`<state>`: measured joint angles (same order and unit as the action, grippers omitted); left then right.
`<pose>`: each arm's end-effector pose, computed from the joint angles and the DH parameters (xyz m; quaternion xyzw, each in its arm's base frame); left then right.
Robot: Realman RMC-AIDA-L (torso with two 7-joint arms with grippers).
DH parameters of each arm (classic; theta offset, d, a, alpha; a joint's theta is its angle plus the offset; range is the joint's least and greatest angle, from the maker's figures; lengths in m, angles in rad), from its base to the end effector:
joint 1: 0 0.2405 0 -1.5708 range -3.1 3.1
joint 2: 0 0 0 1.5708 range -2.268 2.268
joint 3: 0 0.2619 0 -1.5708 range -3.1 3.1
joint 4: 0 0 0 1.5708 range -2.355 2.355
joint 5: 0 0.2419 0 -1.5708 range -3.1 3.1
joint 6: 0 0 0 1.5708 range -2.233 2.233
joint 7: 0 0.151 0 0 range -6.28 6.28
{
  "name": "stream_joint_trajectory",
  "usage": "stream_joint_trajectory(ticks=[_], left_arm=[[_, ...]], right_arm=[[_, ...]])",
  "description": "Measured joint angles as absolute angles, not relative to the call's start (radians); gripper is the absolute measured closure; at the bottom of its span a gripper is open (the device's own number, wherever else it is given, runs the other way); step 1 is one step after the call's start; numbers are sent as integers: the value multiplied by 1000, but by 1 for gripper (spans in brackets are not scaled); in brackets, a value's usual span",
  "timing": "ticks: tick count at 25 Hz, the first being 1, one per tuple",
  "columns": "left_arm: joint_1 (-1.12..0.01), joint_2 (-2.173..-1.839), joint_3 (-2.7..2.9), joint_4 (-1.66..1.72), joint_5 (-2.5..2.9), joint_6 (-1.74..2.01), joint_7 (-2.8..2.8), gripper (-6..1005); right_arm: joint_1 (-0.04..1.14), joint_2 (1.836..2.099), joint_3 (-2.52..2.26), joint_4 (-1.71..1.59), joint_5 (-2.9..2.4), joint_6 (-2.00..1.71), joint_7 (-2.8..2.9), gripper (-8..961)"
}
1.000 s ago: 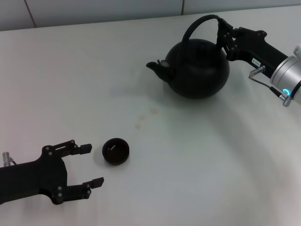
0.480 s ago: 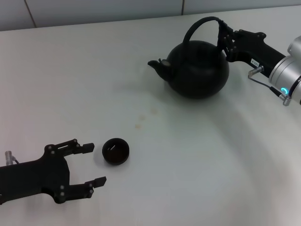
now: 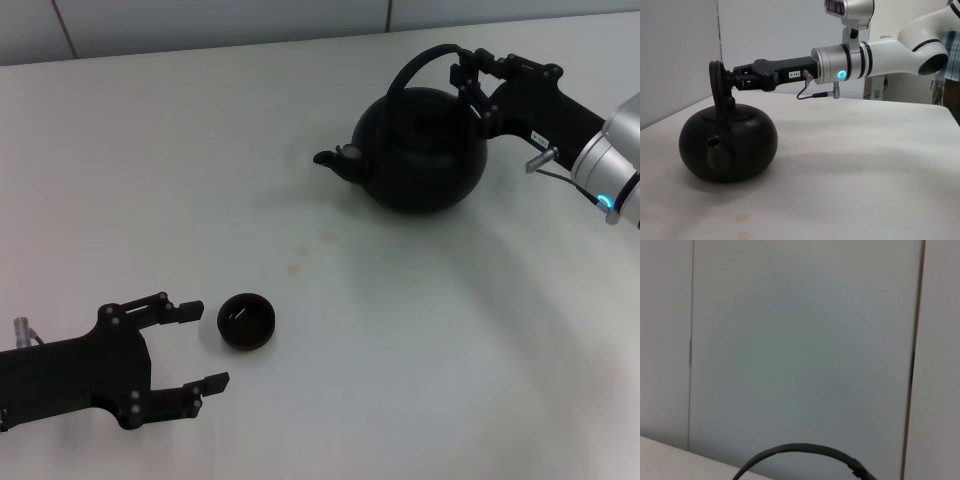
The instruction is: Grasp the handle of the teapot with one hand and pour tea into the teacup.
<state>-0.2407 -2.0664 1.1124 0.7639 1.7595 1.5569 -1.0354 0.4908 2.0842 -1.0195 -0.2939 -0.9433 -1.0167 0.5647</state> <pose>-0.3126 0.2813 -0.0364 -0.9696 -0.0701 -0.2087 0.1064 0.3279 0.3965 -0.0302 -0.8160 0.1841 0.2662 0.4789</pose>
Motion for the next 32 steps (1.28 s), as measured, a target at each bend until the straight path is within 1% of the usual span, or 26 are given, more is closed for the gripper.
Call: stream_joint_trajectory(ticks=[7,12,18,26,32], left_arm=[[-241,-2066,1112,764,1759,1558,-1039,197],[-241,-2066,1106,764,1754,1586,-1030,197],[-235,-2066,1092,763,1742,1617,-1009,197],[-233,-2065,1092,762,1742,1622,-1007,197],[-231,-2065,1076,762,1741,1682,-984,197]], right_arm=[[492,2085,-1014,-294,-938,-1006,563,656],[477,2086,-1011,-302,-938,-1028,549,427],[447,2089,-978,-299,-929,-1125,499,202],[382,2088,-977,-286,-922,-1363,477,196],[309,2078,-1014,-306,-1086,-1643,474,197]])
